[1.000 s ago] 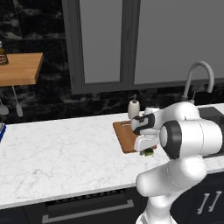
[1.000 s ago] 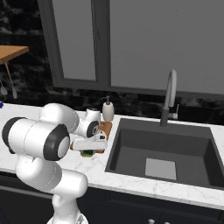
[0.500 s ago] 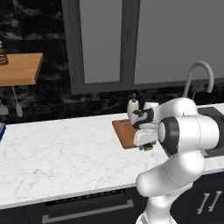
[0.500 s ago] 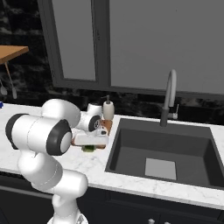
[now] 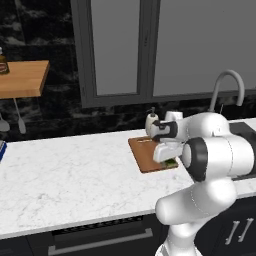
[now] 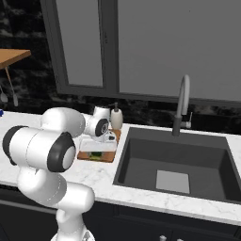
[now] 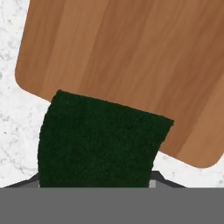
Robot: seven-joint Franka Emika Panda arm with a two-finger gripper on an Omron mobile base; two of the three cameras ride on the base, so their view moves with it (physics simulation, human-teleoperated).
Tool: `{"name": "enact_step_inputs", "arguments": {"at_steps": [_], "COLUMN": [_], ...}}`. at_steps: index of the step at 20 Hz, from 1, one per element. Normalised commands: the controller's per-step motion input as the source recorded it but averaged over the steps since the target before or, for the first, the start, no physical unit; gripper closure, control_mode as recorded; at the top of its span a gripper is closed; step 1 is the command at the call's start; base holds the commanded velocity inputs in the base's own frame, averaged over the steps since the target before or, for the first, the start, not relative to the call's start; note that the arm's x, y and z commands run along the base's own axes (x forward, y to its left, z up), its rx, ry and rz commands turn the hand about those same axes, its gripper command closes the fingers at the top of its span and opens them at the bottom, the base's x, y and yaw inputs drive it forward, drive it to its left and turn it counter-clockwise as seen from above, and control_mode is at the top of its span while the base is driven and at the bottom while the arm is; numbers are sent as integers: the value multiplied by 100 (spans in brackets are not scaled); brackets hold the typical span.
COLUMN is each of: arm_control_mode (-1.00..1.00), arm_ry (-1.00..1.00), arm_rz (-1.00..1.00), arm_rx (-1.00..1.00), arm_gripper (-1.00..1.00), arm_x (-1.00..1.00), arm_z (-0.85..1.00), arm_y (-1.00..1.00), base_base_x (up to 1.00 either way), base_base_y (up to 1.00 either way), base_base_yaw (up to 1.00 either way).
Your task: Pick up the sponge from the counter and clean the cutting board by briefly scrubbing or pressing down on the cutting board. Once finished, release the sponge.
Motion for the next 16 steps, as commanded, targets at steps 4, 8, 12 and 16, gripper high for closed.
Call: {"name": "enact_step_inputs", "arguments": {"at_steps": [4, 8, 12, 16], "arm_control_mode": [-100, -100, -100, -100], "arm_ry": [0, 0, 0, 0], "arm_rz": [2, 1, 0, 0], "arm_rx": [0, 0, 0, 0], "arm_gripper": [100, 100, 100, 100], "arm_x": [8, 38, 58, 41], "arm_z": [-44, -45, -3, 0], "arm_y": [0, 0, 0, 0], "base_base_x": [0, 0, 0, 0], "base_base_y": [0, 0, 0, 0], "base_base_yaw": [0, 0, 0, 0]}}
